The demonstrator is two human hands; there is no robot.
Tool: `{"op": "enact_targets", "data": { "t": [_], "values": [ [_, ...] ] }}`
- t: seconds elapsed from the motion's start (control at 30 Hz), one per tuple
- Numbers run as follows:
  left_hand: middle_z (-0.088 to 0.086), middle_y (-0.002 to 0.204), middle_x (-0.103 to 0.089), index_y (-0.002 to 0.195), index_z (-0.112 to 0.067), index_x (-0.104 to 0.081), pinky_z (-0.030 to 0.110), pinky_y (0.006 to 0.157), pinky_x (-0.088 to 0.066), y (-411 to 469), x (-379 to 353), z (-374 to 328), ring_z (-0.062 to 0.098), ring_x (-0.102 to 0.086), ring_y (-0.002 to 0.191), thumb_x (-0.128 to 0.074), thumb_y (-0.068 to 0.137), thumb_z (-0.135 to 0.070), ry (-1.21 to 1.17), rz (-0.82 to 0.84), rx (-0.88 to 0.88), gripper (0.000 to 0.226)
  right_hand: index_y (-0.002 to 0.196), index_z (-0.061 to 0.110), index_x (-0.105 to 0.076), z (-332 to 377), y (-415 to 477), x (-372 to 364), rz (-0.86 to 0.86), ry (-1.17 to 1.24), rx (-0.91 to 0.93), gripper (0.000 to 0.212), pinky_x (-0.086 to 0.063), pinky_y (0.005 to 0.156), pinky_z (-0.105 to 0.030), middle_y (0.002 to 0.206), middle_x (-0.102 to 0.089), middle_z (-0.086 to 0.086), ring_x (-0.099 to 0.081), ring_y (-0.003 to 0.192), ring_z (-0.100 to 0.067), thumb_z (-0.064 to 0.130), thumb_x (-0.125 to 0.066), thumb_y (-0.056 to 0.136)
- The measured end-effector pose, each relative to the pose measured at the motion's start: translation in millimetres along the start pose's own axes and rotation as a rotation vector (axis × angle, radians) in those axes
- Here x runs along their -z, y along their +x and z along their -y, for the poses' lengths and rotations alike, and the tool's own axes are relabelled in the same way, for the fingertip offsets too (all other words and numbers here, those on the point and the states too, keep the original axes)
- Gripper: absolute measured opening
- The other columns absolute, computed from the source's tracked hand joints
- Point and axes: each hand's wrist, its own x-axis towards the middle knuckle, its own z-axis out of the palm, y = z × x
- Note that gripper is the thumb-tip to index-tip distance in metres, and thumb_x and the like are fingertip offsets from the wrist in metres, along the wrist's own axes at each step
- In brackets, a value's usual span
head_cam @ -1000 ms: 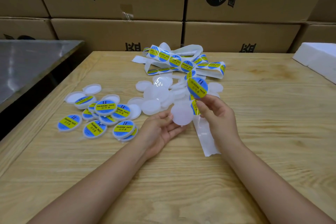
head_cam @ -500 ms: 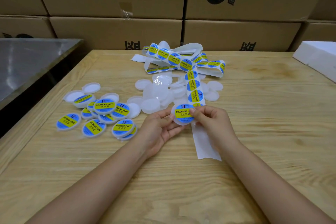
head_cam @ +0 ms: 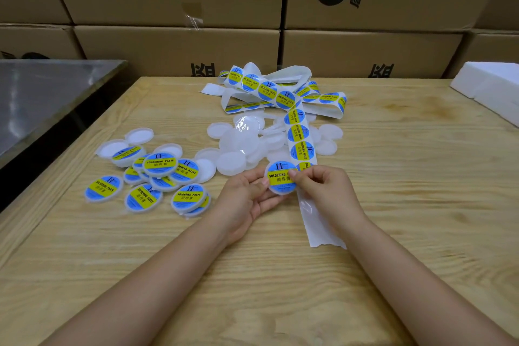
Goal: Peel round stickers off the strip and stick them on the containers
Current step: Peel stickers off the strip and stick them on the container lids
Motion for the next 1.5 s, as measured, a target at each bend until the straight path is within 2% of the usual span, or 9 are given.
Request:
{"op": "enact_targets", "data": {
  "t": [0.43,0.63,0.77,0.93,1.07,1.23,1.3,1.37,1.5],
  "values": [
    [0.012,0.101,-0.071,0.102,-0.01,-0.061,0.032,0.088,-0.053,-2,-6,5,0.023,-0.068,0.094,-0.038,0.097,0.001,0.199,-0.089,-0.082,0.026,0.067,0.006,-0.067,1,-2,-3,-0.05,-0.131,0.022,0.026,-0.041,0.065,-0.028,0.064,-0.062,-0.006,-0.051,0.063,-0.013,0.026,-0.069,0.084],
    [-0.007,0.079,-0.073,0.093,-0.021,-0.061,0.018,0.071,-0.055,-2,-10,13,0.006,-0.069,0.079,-0.041,0.095,0.003,0.439,-0.143,-0.272,0.032,0.067,0.016,-0.068,0,-4,-9,-0.183,-0.325,0.098,0.021,-0.035,0.054,-0.012,0.052,-0.052,0.01,-0.046,0.051,-0.002,0.03,-0.07,0.082],
    [-0.004,0.095,-0.071,0.099,-0.024,-0.06,0.028,0.083,-0.053,-4,-9,19,0.009,-0.068,0.091,-0.046,0.093,0.001,0.635,-0.173,-0.472,0.029,0.072,0.016,-0.072,-1,-6,-10,-0.23,-0.284,0.114,0.019,-0.033,0.055,-0.014,0.055,-0.055,0.01,-0.043,0.056,-0.007,0.034,-0.072,0.079],
    [-0.026,0.093,-0.066,0.102,-0.038,-0.054,0.008,0.075,-0.046,-8,-11,21,-0.006,-0.063,0.093,-0.046,0.087,-0.012,0.799,-0.18,-0.628,0.031,0.078,0.02,-0.075,-3,-7,-15,-0.222,-0.114,0.057,0.016,-0.038,0.064,-0.022,0.061,-0.061,0.014,-0.045,0.064,-0.01,0.035,-0.076,0.073],
    [-0.017,0.1,-0.066,0.113,-0.023,-0.059,0.016,0.081,-0.048,-5,-7,23,-0.003,-0.063,0.094,-0.045,0.088,-0.014,0.926,-0.187,-0.671,0.03,0.079,0.025,-0.076,-2,-9,-18,-0.199,-0.06,0.022,0.014,-0.048,0.077,-0.036,0.071,-0.068,0.013,-0.052,0.072,-0.014,0.036,-0.078,0.071],
    [-0.005,0.096,-0.07,0.109,-0.031,-0.057,0.029,0.076,-0.052,-7,-9,21,0.012,-0.066,0.089,-0.046,0.088,-0.017,0.874,-0.221,-0.663,0.028,0.069,0.043,-0.066,-1,-12,-23,-0.237,-0.158,0.052,0.011,-0.044,0.091,-0.049,0.078,-0.067,0.015,-0.051,0.069,-0.008,0.047,-0.076,0.066],
    [0.008,0.091,-0.07,0.102,-0.036,-0.054,0.04,0.076,-0.051,-7,-10,19,0.026,-0.066,0.085,-0.046,0.09,-0.016,0.83,-0.227,-0.624,0.025,0.096,0.038,-0.067,-2,-10,-23,-0.237,-0.178,0.044,0.033,-0.045,0.091,-0.04,0.08,-0.066,0.013,-0.049,0.064,-0.004,0.048,-0.076,0.065],
    [0.007,0.092,-0.071,0.102,-0.027,-0.057,0.036,0.082,-0.054,-7,-13,18,0.02,-0.069,0.087,-0.045,0.095,-0.007,0.672,-0.191,-0.533,0.024,0.125,0.028,-0.058,-3,-8,-21,-0.223,-0.092,0.047,0.062,-0.045,0.078,-0.016,0.078,-0.063,0.01,-0.046,0.059,0.0,0.037,-0.08,0.068],
    [0.004,0.093,-0.074,0.106,-0.007,-0.059,0.025,0.078,-0.056,-5,-13,8,0.018,-0.07,0.089,-0.036,0.097,0.003,0.196,-0.09,-0.253,0.027,0.109,0.022,-0.066,-4,-5,-23,-0.189,-0.132,0.18,0.038,-0.036,0.058,-0.009,0.062,-0.048,0.006,-0.041,0.052,0.0,0.023,-0.078,0.074]
  ]
}}
